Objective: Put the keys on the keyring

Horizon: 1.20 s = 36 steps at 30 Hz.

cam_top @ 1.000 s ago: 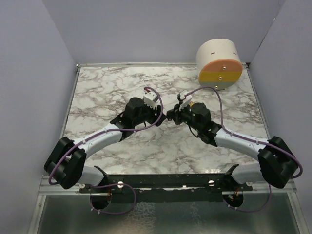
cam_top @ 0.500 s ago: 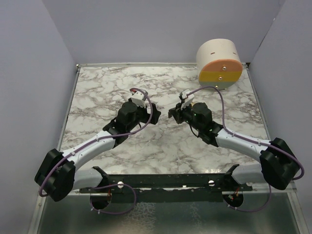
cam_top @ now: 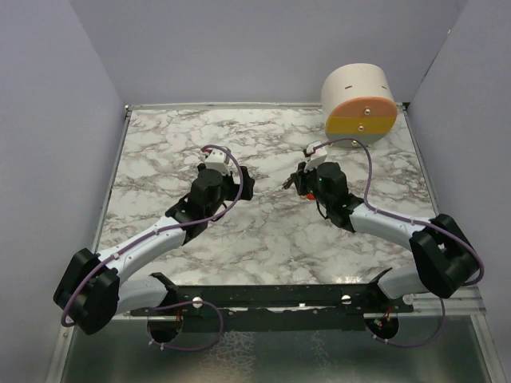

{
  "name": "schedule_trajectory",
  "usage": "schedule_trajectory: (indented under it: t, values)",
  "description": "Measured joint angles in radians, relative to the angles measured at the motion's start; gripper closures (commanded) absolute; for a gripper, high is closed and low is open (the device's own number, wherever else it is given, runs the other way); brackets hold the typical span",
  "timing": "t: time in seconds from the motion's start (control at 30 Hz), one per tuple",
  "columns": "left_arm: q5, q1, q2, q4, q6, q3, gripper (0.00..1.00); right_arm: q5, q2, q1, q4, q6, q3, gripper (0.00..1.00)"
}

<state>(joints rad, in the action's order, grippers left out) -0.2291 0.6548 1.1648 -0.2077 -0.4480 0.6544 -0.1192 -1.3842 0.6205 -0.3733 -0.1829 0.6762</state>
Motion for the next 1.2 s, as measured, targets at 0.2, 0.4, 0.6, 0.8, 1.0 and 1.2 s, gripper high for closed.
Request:
schedule_trajectory:
  t: [0.2,0.4,0.6,0.8,1.0,1.2]
  values:
    - [-0.008,0.000,-0.003,0.000,-0.010,-0.008,0.01,0.018,-0.145,-0.079,-0.018,-0.005,0.027,0.99]
    - [-0.012,0.000,-0.006,0.000,-0.010,-0.010,0.01,0.050,-0.270,-0.143,-0.039,-0.003,0.126,0.99]
    - [-0.016,0.000,-0.006,0.000,-0.010,-0.010,0.01,0.066,-0.360,-0.159,-0.047,0.002,0.229,0.99]
    - [-0.016,0.000,-0.006,0.000,-0.010,-0.010,0.01,0.072,-0.408,-0.169,-0.046,0.004,0.266,0.99]
    - [-0.024,0.000,-0.006,0.000,-0.011,-0.010,0.01,0.077,-0.427,-0.178,-0.045,0.003,0.285,0.97]
    - [-0.027,0.000,-0.005,0.003,-0.014,-0.010,0.01,0.080,-0.436,-0.181,-0.042,-0.002,0.301,0.72]
